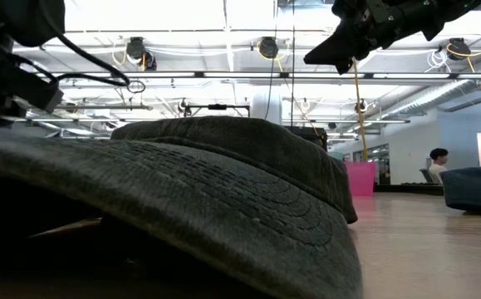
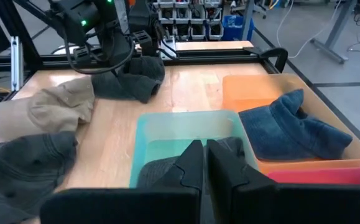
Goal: Pick & Place hat
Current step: Put the top black cap into the blue bin
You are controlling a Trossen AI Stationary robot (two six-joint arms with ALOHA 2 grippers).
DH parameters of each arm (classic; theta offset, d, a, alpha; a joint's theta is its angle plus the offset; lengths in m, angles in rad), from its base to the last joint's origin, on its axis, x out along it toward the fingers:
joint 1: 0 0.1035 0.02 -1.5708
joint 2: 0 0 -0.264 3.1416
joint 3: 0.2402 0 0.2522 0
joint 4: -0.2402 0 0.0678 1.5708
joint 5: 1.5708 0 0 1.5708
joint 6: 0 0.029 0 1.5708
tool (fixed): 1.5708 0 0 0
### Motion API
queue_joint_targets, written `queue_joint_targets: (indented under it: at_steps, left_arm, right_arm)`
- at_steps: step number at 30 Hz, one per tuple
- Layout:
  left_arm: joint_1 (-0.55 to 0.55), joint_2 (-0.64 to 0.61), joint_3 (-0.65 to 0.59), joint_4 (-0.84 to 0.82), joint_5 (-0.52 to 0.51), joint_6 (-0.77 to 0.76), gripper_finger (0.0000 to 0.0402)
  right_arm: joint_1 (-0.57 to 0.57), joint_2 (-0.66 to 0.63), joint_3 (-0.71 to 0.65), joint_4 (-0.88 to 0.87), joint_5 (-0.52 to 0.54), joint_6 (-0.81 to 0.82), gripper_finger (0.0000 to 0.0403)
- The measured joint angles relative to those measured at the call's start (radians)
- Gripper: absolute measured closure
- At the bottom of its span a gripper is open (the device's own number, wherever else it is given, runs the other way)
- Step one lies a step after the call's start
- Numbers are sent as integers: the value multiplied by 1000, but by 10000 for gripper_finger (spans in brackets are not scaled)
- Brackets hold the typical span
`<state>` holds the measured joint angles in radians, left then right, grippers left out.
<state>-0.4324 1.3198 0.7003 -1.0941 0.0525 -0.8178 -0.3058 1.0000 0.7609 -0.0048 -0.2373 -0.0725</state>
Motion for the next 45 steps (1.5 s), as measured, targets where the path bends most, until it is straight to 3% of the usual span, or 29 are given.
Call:
queue_joint_targets:
  at_steps: [11,24,40,45]
  left_arm:
    - [0,0,-4,3,-4,11,274]
    - [0,0,-5,3,5,4,393]
    - [0,3,109,-100,-28,56,395]
    - [0,3,169,-147,-47,59,392]
  right_arm:
    - [0,0,0,0,0,7,403]
    - [0,0,0,24,0,8,403]
    - [0,0,0,94,0,42,403]
    - [0,0,0,119,0,129,403]
